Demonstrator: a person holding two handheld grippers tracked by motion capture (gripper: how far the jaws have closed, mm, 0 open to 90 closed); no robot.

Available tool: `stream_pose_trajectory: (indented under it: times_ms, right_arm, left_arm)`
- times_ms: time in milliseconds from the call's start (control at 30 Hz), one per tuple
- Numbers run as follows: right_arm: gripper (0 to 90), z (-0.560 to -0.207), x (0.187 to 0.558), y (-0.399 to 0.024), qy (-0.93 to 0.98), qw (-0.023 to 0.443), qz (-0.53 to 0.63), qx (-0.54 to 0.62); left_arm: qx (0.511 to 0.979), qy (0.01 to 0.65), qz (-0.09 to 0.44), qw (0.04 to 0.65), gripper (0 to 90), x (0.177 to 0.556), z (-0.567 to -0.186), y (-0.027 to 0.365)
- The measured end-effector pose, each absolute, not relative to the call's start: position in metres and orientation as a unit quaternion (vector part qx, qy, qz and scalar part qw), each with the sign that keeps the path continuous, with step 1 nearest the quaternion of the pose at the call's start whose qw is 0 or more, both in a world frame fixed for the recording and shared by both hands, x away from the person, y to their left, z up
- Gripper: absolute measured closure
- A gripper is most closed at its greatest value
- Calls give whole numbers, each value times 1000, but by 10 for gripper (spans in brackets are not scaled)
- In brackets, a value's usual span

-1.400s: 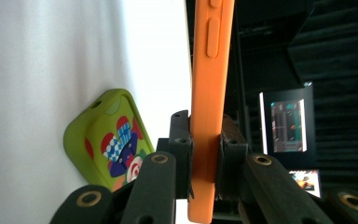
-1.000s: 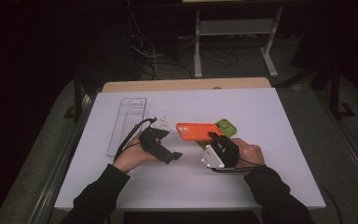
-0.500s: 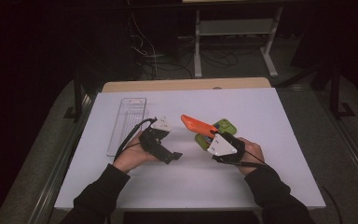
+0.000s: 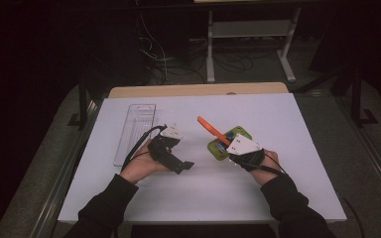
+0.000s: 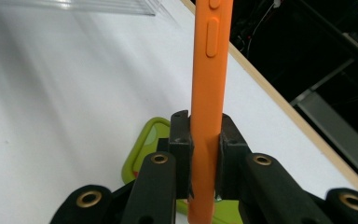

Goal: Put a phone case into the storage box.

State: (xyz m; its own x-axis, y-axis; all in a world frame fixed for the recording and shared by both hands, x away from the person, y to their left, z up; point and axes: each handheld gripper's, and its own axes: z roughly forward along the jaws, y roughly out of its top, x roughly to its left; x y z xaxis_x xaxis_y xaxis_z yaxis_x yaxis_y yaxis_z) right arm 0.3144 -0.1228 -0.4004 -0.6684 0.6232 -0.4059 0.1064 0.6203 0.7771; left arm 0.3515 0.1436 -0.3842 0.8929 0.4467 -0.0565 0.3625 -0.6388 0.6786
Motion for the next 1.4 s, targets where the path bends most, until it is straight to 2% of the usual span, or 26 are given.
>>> stream_pose_trajectory:
  times_ms: [767,1067,1400]
  right_arm:
    - [786,-401,332,-141,799,178,463,340]
    - [787,-403,334,-143,787,156,480,356]
    - [788,-401,332,-141,782,148,488,357]
  left_arm:
    - [899,236,62,364,0,353,-384,145]
    - [888,250,63,381,0,356,-381,149]
    - [857,276,47,433,0,361,-372,147]
